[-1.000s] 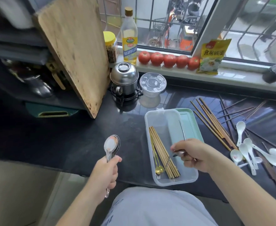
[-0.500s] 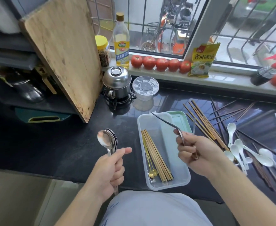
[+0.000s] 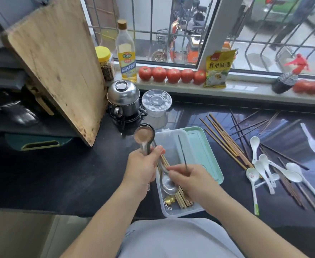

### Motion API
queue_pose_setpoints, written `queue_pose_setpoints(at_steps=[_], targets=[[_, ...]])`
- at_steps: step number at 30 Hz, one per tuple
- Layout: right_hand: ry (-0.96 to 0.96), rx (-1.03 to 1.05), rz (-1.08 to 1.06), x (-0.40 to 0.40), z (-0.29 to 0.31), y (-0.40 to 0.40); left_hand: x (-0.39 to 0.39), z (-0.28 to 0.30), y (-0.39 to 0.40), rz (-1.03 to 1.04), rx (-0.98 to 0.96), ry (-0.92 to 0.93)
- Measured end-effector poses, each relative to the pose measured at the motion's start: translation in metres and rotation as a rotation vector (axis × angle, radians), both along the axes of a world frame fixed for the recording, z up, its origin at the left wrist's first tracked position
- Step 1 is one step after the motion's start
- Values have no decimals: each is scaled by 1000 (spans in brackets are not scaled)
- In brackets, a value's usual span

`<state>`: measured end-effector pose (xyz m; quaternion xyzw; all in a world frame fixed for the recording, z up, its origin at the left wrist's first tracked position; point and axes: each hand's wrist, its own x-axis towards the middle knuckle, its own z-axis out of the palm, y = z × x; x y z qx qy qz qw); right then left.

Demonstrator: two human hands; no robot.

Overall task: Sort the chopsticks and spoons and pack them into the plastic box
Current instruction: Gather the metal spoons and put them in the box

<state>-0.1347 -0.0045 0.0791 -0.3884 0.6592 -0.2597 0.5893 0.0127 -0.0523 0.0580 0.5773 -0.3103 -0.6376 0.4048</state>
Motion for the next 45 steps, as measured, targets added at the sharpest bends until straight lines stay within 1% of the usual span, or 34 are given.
queue_pose_setpoints(at_steps=[2,3,5,6,9,11,14,17,20,22,26,29,34,38,39,41,43,44,45], targets=[[291,-102,43,0,-20,-5,-7,-2,2,-7,6,-62],[427,-107,34,-2,-29,-8,-7,-3,3,-1,16,-63],[598,-42,38,-9,-47,-14,3,-4,4,68,49,0],[626,23,80,-11,-55,-16,13,-4,4,121,75,33],[603,238,250,1,-75,-23,48,-10,8,242,161,50],[645,290,314,14,-84,-27,63,-15,15,265,203,74],[742,330,415,23,-93,-32,71,-20,29,223,248,105],[758,328,381,19,-100,-28,71,-26,41,158,272,71],[809,192,251,12,-101,-30,70,-32,44,129,290,29],[838,114,203,10,-99,-36,69,-33,44,106,285,0],[888,36,247,16,-94,-43,66,-29,43,79,267,-29],[872,59,244,16,-89,-44,64,-26,44,94,283,-13],[826,74,246,10,-83,-43,63,-25,48,149,323,82],[770,342,457,18,-88,-34,65,-25,50,144,320,108],[764,365,467,16,-90,-31,65,-23,50,141,317,114],[784,272,397,6,-91,-32,65,-22,49,136,309,129],[790,99,284,-3,-80,-37,64,-22,48,115,289,130],[726,27,217,-5,-71,-40,63,-22,48,85,274,121],[614,-39,174,-4,-61,-42,61,-21,47,45,260,111]])
